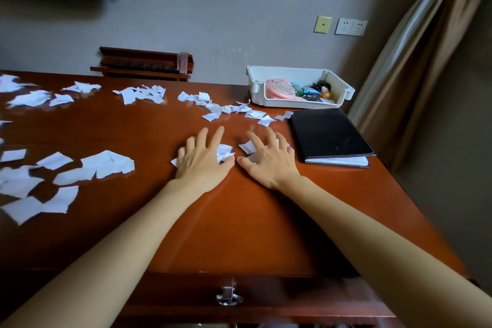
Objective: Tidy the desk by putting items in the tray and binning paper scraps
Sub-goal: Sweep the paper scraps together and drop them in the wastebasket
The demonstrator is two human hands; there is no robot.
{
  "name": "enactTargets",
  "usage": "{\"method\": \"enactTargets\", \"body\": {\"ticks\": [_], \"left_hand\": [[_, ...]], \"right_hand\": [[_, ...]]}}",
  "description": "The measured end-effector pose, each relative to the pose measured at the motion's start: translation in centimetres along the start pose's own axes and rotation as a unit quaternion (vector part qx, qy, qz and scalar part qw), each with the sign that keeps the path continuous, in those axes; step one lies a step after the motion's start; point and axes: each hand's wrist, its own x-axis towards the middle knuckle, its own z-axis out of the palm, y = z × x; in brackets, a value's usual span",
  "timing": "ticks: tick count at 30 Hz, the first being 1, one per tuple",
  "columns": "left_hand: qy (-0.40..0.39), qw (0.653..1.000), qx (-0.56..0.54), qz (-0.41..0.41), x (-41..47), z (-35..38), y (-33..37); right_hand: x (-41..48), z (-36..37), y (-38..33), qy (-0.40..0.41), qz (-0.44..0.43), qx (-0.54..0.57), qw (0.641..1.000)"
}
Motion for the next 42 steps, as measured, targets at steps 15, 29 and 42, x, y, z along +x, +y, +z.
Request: {"method": "enactTargets", "body": {"ticks": [15,29,42], "left_hand": [[0.049,0.997,0.054,0.011,-0.3,-0.6,1.1],[0.103,0.977,-0.187,0.025,-1.6,-3.2,9.6],[0.011,0.940,-0.233,0.249,-10.8,-0.7,33.5]], "right_hand": [[-1.1,-0.4,-0.3,0.075,-0.076,-0.048,0.993],[-6.0,-5.0,5.0,0.210,0.092,0.217,0.949],[-20.8,-9.2,23.1,0.315,0.264,0.156,0.898]]}}
